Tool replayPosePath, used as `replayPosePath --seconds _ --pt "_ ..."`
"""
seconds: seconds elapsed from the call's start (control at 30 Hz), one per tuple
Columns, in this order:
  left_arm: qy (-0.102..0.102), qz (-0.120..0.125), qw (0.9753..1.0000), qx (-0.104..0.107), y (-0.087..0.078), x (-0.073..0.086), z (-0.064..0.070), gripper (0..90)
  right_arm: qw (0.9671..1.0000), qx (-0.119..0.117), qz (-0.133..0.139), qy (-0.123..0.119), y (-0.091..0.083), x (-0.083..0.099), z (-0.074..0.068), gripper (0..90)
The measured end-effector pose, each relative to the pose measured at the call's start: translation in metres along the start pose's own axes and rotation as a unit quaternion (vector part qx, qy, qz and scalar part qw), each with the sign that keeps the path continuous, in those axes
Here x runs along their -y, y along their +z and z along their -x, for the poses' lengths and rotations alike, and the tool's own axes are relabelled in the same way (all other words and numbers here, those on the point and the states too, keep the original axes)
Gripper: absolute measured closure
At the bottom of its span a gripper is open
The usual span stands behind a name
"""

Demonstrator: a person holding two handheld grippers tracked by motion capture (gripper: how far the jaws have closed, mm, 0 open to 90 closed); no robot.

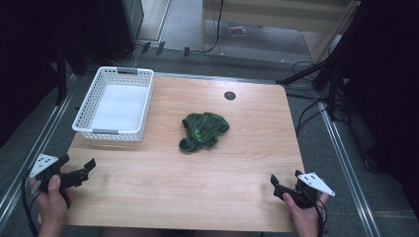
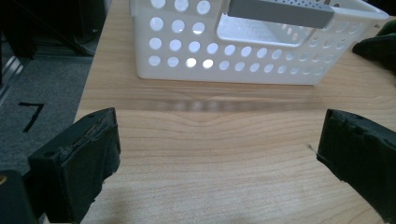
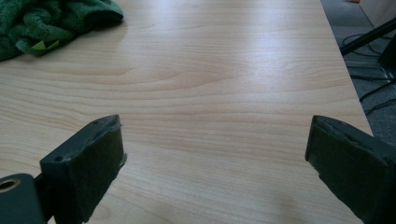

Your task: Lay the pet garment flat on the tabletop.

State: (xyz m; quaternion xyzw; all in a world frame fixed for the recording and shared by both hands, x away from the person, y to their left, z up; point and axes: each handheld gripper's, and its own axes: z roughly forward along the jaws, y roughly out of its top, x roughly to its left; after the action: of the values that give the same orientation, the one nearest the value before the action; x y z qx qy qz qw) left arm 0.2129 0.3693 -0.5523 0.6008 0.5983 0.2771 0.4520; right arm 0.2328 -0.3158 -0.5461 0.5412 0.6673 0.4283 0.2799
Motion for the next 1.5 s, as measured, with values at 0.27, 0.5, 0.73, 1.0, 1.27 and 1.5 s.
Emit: replayPosePath --seconds 0.27,0.5,0.73,1.0,1.27,1.5 --pt "0.003 -0.003 1.0 -0.005 0.001 0.0 0.002 0.0 0.9999 -0.009 0.007 -0.001 -0.004 -0.004 -0.005 7.2" --pt "0.003 -0.006 1.0 -0.002 0.002 0.0 0.002 0.0 0.9998 -0.016 0.006 -0.008 -0.003 -0.031 -0.029 7.4" --pt "-0.001 -0.006 1.0 0.004 0.002 -0.001 0.0 0.0 0.9981 -0.039 -0.011 -0.046 0.006 -0.05 -0.063 7.8" --pt "-0.001 -0.008 1.0 0.005 0.003 -0.001 0.001 0.0 0.9933 -0.073 -0.013 -0.089 0.027 -0.075 -0.106 10.3" --pt "0.001 -0.012 0.9999 0.008 0.003 -0.001 0.001 0.0 0.9877 -0.092 -0.019 -0.125 0.053 -0.104 -0.156 10.7" --pt "-0.002 -0.009 0.9999 0.008 0.003 -0.001 0.0 0.0 0.9839 -0.1 -0.034 -0.144 0.083 -0.119 -0.188 10.9"
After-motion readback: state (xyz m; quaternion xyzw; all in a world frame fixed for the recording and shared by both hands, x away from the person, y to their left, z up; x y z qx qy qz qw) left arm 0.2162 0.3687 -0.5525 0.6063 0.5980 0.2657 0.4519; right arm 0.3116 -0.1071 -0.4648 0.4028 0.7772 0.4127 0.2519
